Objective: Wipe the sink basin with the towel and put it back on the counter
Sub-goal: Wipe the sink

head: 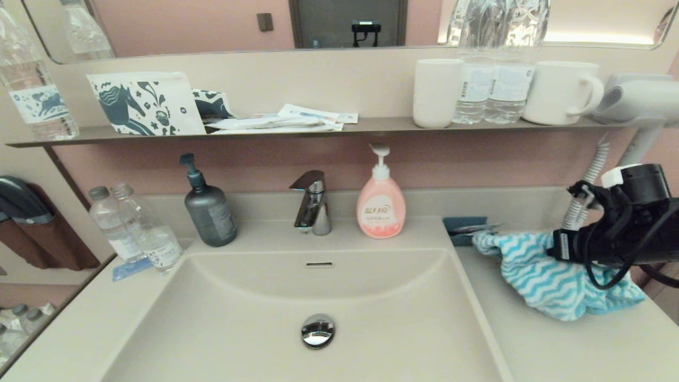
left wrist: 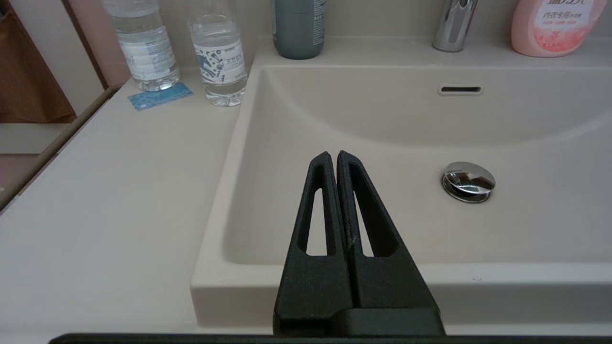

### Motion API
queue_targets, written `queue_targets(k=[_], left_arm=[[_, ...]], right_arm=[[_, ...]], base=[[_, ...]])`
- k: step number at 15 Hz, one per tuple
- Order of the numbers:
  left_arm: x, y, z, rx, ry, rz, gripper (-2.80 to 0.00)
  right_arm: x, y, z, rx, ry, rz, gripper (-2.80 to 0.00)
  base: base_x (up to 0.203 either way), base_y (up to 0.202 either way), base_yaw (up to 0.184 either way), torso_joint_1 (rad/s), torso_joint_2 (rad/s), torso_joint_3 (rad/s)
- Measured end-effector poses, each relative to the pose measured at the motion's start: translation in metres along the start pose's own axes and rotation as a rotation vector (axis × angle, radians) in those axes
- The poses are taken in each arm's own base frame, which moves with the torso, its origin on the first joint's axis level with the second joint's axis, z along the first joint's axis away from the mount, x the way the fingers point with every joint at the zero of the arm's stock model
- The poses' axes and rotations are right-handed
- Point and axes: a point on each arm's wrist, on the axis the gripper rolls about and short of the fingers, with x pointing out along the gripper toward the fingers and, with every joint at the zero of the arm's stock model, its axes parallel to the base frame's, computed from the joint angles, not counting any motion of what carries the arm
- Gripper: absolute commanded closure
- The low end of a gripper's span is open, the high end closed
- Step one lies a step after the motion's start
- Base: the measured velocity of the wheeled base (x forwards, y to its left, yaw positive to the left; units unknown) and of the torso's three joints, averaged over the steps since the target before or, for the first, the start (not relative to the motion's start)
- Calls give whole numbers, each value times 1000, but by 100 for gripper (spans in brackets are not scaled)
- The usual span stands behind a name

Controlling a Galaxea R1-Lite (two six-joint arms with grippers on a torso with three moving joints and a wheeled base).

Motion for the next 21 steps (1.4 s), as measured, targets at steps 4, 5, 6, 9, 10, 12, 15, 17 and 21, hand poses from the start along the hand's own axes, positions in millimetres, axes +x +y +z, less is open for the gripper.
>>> queue_targets(k=[4, 5, 6, 9, 10, 12, 15, 17, 21], left_arm=[[0, 0, 0, 1, 0, 0, 0], [0, 0, 0, 1, 0, 0, 0], [0, 0, 0, 0, 0, 0, 0], [0, 0, 0, 0, 0, 0, 0], [0, 0, 0, 0, 0, 0, 0], [0, 0, 0, 0, 0, 0, 0], [0, 0, 0, 0, 0, 0, 0], [0, 0, 0, 1, 0, 0, 0], [0, 0, 0, 0, 0, 0, 0]], right_arm=[[10, 9, -23, -50, 77, 36, 0], [9, 18, -31, -75, 99, 53, 0], [9, 29, -40, -105, 125, 71, 0], [7, 70, -74, -217, 205, 95, 0], [7, 81, -84, -243, 223, 87, 0], [9, 94, -103, -280, 296, 56, 0], [15, 89, -119, -308, 376, -2, 0], [21, 82, -126, -320, 400, -65, 0], [14, 65, -143, -379, 459, -125, 0]], base=[[0, 0, 0, 0, 0, 0], [0, 0, 0, 0, 0, 0], [0, 0, 0, 0, 0, 0], [0, 0, 0, 0, 0, 0], [0, 0, 0, 0, 0, 0], [0, 0, 0, 0, 0, 0], [0, 0, 0, 0, 0, 0], [0, 0, 0, 0, 0, 0], [0, 0, 0, 0, 0, 0]])
